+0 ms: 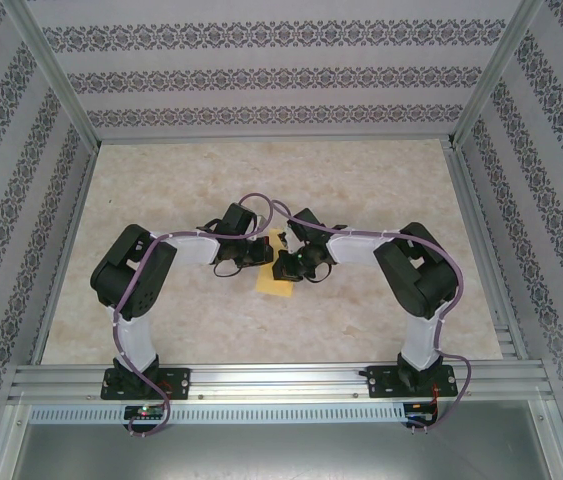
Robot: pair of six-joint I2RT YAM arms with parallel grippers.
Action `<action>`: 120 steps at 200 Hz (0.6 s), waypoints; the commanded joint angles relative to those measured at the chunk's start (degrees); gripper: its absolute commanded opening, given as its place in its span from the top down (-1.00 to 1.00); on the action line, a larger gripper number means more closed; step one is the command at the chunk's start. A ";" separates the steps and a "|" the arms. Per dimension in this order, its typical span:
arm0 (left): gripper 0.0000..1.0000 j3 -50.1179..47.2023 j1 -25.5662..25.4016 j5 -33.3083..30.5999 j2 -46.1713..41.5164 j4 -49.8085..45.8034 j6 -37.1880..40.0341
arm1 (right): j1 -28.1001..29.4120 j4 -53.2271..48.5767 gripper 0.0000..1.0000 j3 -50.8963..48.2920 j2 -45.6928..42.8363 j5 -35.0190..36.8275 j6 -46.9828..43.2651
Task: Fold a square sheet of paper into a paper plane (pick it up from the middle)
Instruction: Fold the triangle a second time at the center of the table.
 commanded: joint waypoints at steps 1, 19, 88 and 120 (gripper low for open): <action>1.00 0.01 0.28 1.12 -1.46 -0.45 -0.30 | 0.04 -0.04 0.84 0.76 1.58 2.16 -0.25; 0.98 -0.30 0.21 2.14 -4.01 0.34 -0.88 | 0.09 -0.17 0.84 -0.10 1.68 2.33 -0.35; 0.98 -4.05 -0.22 4.81 -3.11 4.63 -3.80 | -0.10 -0.27 0.84 -0.57 1.81 2.24 -0.38; 1.00 -4.10 -0.67 3.44 -1.70 3.59 -3.65 | -0.08 -0.34 0.85 -0.41 2.12 2.16 -0.41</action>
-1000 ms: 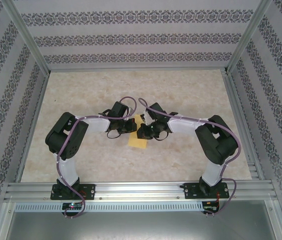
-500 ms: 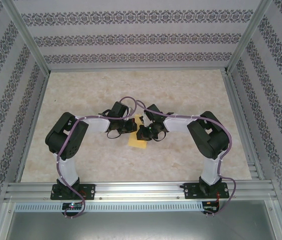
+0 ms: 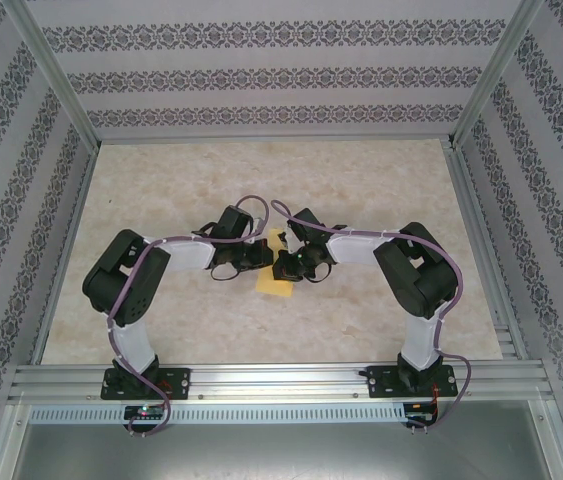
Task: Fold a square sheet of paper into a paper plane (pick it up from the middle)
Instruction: Fold the triangle a second time at the center of the table.
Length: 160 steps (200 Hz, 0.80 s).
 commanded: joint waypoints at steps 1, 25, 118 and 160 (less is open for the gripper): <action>1.00 -0.57 -0.57 -0.39 1.48 1.48 -0.82 | -0.08 -0.31 0.85 -0.46 2.08 2.05 -0.39; 1.00 0.02 -0.53 -2.49 2.73 -0.57 -0.41 | -0.13 -0.67 0.85 -0.38 2.28 1.96 -0.82; 1.00 1.40 -0.59 -11.62 4.44 -12.34 -0.32 | -0.19 -4.00 0.85 -6.48 -3.13 -2.00 -6.24; 1.00 1.37 -0.57 -11.78 5.57 -12.32 -0.77 | -0.12 -3.65 0.85 -11.45 -6.21 -0.80 -5.88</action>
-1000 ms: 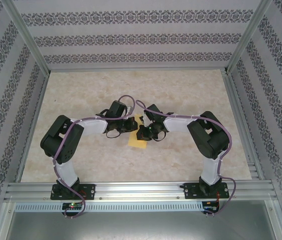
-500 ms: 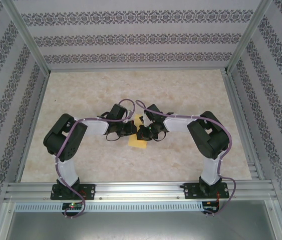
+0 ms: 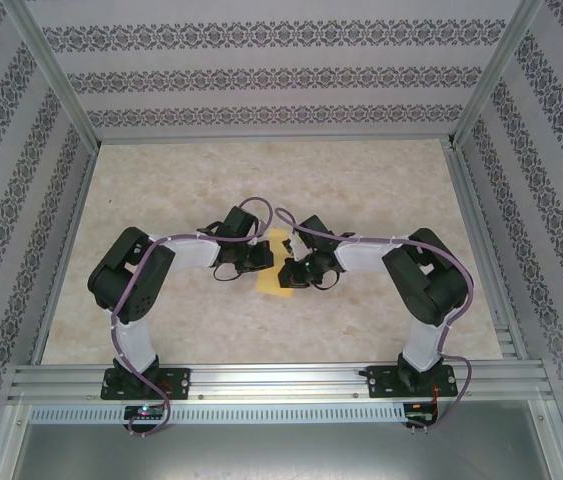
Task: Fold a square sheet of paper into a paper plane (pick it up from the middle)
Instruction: Fold the triangle a second time at the center of the table.
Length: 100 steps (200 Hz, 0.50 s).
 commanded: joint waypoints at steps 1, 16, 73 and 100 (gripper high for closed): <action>1.00 -1.24 0.33 -7.48 3.77 -7.17 -0.75 | 0.25 -5.82 0.85 -4.17 -1.46 0.73 -1.24; 1.00 -0.96 0.29 -7.38 3.88 -7.32 -0.61 | 0.43 -6.20 0.85 -5.60 -2.63 0.89 -1.28; 1.00 -0.64 0.32 -4.55 3.56 -5.46 -0.81 | 0.45 -9.30 0.85 -6.55 -7.01 2.61 -2.38; 0.94 1.12 0.35 -0.68 2.08 -3.73 -1.46 | -1.07 -5.09 0.80 -4.36 -11.50 4.03 1.47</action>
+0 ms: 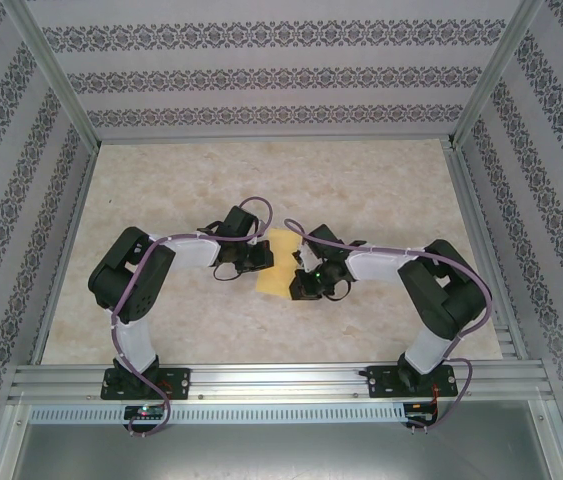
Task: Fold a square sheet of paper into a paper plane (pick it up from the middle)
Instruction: Fold the triangle a second time at the center of the table.
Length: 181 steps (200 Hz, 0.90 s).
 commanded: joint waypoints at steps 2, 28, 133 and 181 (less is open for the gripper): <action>0.93 0.97 0.26 -0.91 1.81 -3.42 -1.19 | -1.23 1.11 0.79 1.26 -4.95 2.51 2.56; 0.67 3.29 0.11 1.29 -2.00 -2.43 -2.78 | -3.77 7.78 0.54 2.11 -8.16 5.74 7.55; 0.18 -4.47 0.17 -3.86 -11.74 -0.49 -8.94 | -8.32 9.96 0.18 10.33 4.00 0.63 3.14; 0.16 -4.89 -0.14 -0.58 -9.04 1.92 -10.57 | -8.45 8.98 0.24 11.91 7.96 -1.18 2.22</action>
